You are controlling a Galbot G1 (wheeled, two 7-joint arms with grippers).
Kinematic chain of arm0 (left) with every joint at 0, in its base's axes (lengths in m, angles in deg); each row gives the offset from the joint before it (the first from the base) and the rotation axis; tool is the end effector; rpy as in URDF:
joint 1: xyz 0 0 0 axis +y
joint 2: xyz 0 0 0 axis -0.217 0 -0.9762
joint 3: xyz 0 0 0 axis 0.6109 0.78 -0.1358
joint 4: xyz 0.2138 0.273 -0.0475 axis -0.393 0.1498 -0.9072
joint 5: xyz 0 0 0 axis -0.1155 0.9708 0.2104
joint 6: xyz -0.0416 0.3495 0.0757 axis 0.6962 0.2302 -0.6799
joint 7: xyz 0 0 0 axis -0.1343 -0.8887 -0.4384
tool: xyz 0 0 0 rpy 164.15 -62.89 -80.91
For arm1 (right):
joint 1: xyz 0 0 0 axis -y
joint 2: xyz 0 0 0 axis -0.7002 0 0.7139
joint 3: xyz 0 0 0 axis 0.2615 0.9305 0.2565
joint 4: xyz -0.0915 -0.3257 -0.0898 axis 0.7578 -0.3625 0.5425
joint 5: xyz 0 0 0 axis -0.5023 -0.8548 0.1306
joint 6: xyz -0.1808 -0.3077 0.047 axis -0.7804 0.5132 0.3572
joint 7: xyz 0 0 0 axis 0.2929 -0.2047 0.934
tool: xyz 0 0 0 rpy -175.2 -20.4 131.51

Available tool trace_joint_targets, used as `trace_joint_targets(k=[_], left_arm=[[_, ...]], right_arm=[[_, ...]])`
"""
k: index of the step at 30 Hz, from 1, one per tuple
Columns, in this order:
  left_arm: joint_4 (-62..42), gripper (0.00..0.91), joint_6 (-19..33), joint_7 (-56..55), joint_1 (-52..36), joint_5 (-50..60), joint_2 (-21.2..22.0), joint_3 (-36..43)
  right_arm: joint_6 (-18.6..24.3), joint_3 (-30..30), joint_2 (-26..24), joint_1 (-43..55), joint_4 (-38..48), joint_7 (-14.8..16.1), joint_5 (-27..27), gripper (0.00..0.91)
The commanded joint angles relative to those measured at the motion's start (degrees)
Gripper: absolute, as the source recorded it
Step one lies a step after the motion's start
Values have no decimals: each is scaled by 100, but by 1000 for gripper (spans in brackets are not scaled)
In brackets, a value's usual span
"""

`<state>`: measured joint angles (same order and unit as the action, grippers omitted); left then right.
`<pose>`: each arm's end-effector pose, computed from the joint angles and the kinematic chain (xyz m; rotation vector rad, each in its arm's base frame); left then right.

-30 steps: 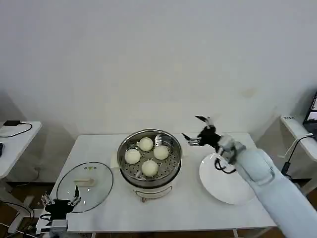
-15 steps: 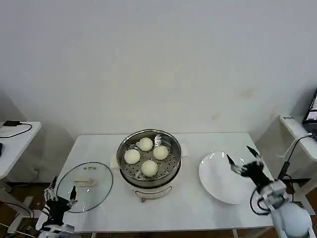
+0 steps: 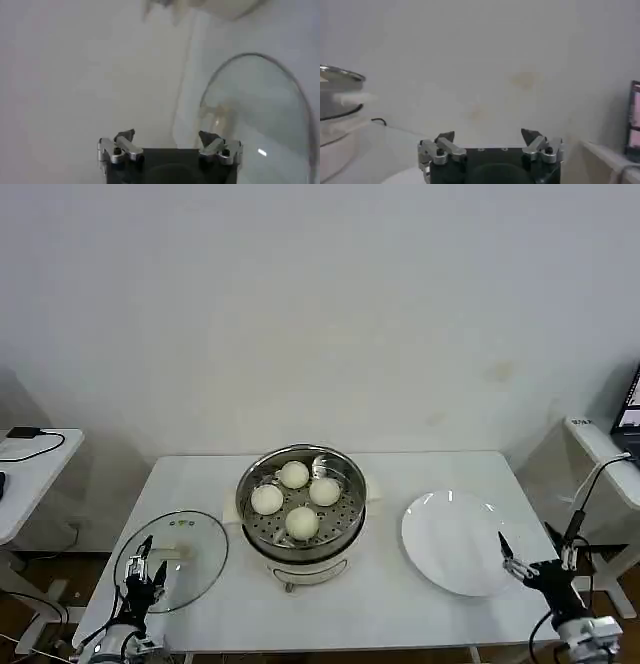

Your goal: Take steamed baozi put them in steamer then cover it.

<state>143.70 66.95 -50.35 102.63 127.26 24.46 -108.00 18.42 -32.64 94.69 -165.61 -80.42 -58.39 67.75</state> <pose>0.2075 0.1673 -0.3997 -0.0844 -2.1305 -2.0467 0.1684 -0.2065 -0.3268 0.0569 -3.1119 0.3565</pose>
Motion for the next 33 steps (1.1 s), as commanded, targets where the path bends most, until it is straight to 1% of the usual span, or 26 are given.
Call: trace_joint_targets(k=[1,14,23,24,25,26,33], left_arm=[[-676,907,49,14,-570,693,-102,195],[-1037,907,3,-49,-1120,701,-137,334],[-1217,907,-62,14,-1486,700,-67,534],[-1282,423,-62,10,-1530,701,-59,555],[-1317,91,-61,-8,-1549,692,-49,570],[-1342,0,-59,-18,-1556,687,-45,572],[-1477,0,-50,-54,-1535,634,-16,582]], right_arm=[[401,-217,274,-353,-8,6,88,907],[510,-197,342,-369,67,78,93,907],[576,-158,437,-382,105,116,51,907],[581,-166,440,-386,103,118,51,907],[582,-174,439,-390,100,117,50,907],[584,-182,439,-397,95,122,51,907],[593,-215,433,-423,81,127,61,907]])
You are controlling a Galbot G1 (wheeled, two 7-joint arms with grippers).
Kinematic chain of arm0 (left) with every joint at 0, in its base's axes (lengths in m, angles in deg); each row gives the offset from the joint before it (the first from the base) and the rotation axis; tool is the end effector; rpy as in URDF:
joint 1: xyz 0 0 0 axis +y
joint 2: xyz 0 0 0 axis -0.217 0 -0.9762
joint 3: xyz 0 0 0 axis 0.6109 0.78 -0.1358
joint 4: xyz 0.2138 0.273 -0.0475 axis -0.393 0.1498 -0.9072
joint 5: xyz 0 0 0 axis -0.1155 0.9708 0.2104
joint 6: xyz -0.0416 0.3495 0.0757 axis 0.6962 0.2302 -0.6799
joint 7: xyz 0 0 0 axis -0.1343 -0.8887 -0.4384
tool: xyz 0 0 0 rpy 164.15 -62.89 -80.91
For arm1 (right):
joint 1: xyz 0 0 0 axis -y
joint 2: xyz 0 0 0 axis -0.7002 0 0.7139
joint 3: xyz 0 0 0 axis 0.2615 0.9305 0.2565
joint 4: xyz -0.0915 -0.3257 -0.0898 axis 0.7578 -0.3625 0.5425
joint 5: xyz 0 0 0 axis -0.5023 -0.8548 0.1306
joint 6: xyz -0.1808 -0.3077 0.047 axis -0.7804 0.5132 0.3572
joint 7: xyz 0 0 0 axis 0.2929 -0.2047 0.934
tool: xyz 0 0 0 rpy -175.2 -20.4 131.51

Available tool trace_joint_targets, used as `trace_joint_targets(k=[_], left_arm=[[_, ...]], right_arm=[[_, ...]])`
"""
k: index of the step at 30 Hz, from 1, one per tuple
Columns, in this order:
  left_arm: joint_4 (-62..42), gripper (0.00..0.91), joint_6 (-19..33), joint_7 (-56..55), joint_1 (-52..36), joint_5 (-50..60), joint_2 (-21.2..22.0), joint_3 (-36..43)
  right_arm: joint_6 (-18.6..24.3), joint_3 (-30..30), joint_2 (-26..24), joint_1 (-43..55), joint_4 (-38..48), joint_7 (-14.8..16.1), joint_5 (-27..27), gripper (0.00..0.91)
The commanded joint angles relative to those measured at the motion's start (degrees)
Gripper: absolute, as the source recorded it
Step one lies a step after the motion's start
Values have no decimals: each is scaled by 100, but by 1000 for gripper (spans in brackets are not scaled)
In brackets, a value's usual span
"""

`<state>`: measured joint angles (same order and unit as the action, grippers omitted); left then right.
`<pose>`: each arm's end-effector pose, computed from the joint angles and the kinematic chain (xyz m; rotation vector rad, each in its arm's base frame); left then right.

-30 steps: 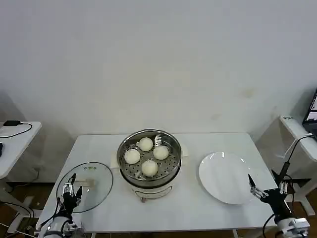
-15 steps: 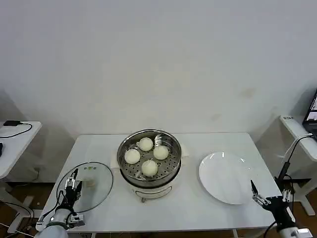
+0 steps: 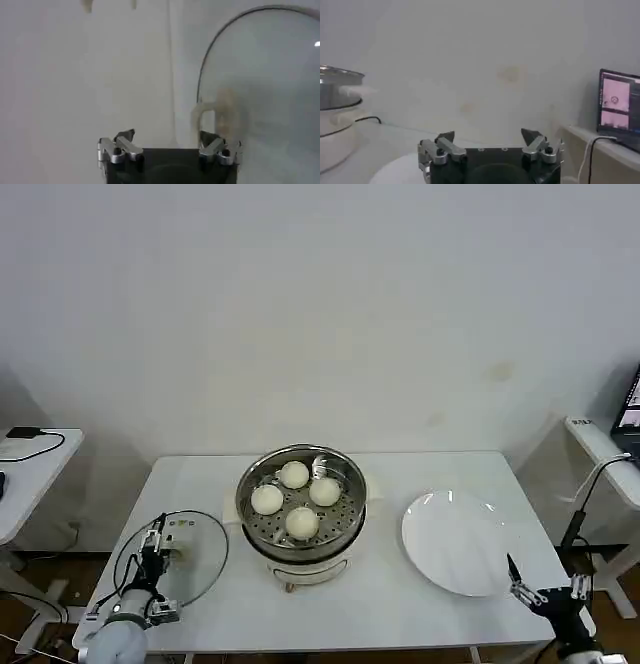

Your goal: Take steamed baozi put them in steamer then cover it.

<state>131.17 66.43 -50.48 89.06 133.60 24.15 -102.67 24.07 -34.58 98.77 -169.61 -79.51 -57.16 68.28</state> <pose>0.2775 0.1749 -0.4221 -0.0831 -2.0134 -2.1674 0.1325 -0.2044 -0.3497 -0.0022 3.1222 -0.3178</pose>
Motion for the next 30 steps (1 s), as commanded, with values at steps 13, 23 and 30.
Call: trace_joint_targets(k=[13,23,30], left_arm=[[110,0,6,-358,133,-126,176,-205],[1304,0,-244,-791,620,-127,353,-700],[2602,0,-1259,116,664,-659,-63,-647]], right_arm=[[27,27,-8,-6,-79,16,-4,907],[35,213,-38,83,-91,6,-89,907],[25,289,-36,101,-144,30,-240,907]])
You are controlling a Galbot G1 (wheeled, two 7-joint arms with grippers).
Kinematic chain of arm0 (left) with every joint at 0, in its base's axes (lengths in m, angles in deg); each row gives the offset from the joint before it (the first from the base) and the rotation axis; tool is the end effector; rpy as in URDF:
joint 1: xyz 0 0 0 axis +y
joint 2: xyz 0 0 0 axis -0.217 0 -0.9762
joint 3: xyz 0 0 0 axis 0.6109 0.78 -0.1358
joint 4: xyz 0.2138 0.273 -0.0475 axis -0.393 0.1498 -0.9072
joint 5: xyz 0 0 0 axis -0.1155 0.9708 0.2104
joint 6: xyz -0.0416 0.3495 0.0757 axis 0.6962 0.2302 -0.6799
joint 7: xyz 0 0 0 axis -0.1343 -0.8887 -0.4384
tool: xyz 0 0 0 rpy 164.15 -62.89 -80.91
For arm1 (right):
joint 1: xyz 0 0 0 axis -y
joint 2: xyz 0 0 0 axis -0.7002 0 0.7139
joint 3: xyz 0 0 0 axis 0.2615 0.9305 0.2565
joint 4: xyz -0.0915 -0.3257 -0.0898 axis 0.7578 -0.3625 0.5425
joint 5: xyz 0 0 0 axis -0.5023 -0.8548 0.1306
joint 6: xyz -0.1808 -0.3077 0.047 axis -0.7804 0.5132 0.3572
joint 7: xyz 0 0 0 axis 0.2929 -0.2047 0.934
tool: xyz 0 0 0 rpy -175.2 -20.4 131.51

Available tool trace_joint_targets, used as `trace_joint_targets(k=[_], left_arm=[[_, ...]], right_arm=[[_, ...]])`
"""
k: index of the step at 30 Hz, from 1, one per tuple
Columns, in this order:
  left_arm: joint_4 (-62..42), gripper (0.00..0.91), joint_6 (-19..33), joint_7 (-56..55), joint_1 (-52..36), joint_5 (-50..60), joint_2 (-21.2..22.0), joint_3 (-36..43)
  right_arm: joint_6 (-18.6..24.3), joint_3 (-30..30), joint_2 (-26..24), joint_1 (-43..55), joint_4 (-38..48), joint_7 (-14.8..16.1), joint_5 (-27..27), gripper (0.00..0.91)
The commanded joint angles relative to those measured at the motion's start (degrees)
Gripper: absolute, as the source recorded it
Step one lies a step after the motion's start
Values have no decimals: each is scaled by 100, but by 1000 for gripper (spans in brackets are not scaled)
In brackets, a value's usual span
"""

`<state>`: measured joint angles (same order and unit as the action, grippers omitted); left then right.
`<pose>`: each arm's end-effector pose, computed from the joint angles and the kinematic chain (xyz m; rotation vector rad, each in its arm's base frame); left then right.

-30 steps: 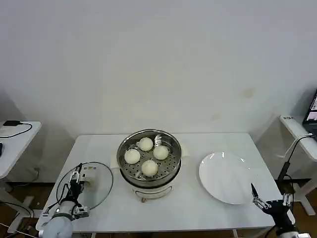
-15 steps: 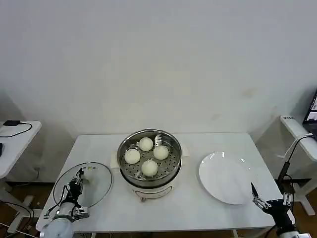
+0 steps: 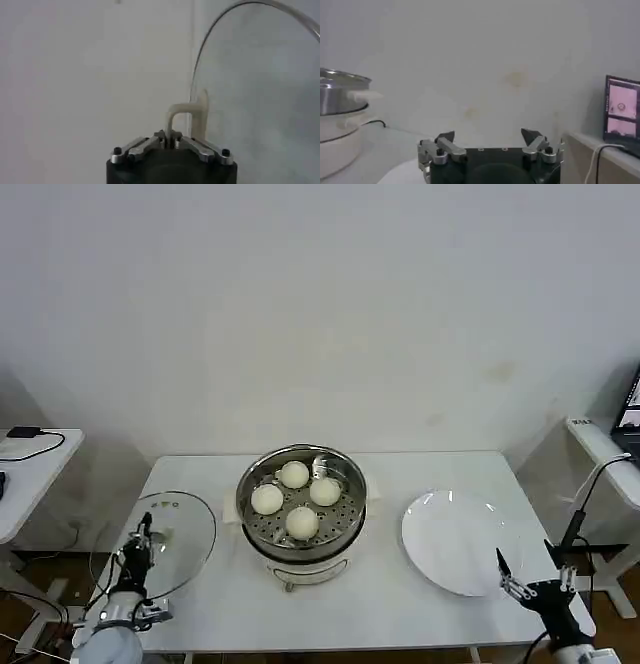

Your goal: Take steamed baozi put them in steamer then cover it.

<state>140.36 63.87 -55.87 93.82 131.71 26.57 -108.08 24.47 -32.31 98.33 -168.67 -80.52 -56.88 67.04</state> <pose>0.2604 0.1664 -0.3873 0.2021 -2.1286 -2.1668 0.1442 -0.1919 -0.3461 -0.0817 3.0928 -0.3314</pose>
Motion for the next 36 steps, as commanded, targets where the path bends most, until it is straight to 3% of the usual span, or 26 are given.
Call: trace_joint_targets(k=[1,8,15,18,24,30,36], left_arm=[[1794,0,-1130,790,153,-621,-395,-52],[2546,0,-2071,1519,-337,-1247,-982,258],[2847,0,-2951,2097,-1144,-1303,-1589,1410],[2864,0,-3233,2406,-1582,-1031,-1633,1995],[2627,0,-3577,3085,-2489,87,-868,2943],[2419,0,-3616,3603,-2622,1047,-84,3547],[2217,0,-3628,3756,-2709,1267,410,3851]], right_arm=[[-66,78,13,1,-61,-14,-136,907],[-420,183,29,27,-57,-46,-419,907],[-600,178,215,72,-84,-136,-673,907],[-647,216,393,101,-113,-199,-928,907],[-670,299,637,148,-68,-273,-1182,907],[-648,277,724,131,-78,-274,-1326,907],[-597,331,855,174,17,-283,-1546,907]])
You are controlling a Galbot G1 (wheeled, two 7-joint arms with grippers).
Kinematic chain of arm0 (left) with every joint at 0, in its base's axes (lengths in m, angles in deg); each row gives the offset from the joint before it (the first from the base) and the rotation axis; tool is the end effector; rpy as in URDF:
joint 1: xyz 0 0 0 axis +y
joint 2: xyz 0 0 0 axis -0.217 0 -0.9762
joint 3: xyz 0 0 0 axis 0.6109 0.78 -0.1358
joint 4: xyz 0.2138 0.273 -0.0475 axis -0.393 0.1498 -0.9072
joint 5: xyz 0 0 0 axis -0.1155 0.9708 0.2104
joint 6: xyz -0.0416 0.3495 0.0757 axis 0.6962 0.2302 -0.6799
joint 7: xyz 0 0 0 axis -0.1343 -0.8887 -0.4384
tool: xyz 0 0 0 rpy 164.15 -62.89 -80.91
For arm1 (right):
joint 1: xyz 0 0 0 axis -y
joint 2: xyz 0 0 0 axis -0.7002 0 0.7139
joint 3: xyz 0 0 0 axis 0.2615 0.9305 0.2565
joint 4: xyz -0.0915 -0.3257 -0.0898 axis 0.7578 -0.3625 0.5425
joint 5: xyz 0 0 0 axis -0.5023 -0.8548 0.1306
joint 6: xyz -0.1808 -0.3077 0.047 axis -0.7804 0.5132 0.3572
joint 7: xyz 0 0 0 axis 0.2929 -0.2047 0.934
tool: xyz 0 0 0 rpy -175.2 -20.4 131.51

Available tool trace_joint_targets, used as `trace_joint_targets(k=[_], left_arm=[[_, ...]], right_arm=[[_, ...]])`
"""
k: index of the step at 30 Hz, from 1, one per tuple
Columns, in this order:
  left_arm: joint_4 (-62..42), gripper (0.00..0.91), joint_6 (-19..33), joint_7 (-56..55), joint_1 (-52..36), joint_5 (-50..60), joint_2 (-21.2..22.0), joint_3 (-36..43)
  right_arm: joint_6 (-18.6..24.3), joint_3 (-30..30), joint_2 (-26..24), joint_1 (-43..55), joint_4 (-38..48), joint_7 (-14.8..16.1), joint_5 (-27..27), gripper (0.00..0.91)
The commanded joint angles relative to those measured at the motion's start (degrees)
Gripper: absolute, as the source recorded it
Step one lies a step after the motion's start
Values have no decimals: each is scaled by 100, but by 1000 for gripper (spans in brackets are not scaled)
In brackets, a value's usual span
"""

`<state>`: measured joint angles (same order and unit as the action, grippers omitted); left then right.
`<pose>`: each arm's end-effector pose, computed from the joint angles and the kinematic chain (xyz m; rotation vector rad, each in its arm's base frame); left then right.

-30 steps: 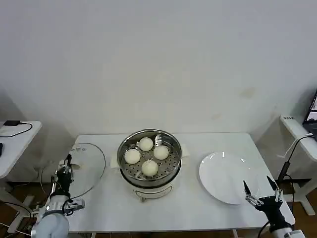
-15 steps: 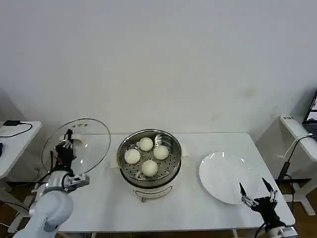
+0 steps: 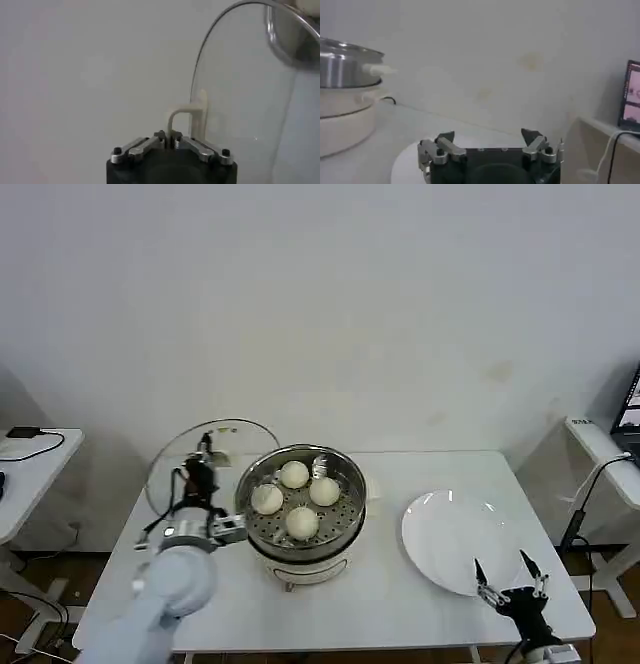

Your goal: Take steamed baozi put them in steamer then cover it.

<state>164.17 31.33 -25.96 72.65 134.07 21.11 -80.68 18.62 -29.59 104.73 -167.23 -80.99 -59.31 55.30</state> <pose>0.3178 -0.0122 -0.2079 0.1392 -2.2489 -2.0966 0.1471 -0.1522 -0.3614 0.0301 -3.0157 0.3924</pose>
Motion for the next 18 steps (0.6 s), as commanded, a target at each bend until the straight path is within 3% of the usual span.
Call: trace_joint_targets(k=[1,12,18], left_arm=[[-219,0,-374,770,-599,1060,1054,1097],[-875,0,-363,664,-573,1481,1930,1182],[-1091,0,-359,630,-607,1574,2073,1275]], right_arm=[[-9,79,238,38,84,-47,-404,907],[2,184,342,94,142,-74,-510,907],[19,177,344,65,143,-70,-505,907]])
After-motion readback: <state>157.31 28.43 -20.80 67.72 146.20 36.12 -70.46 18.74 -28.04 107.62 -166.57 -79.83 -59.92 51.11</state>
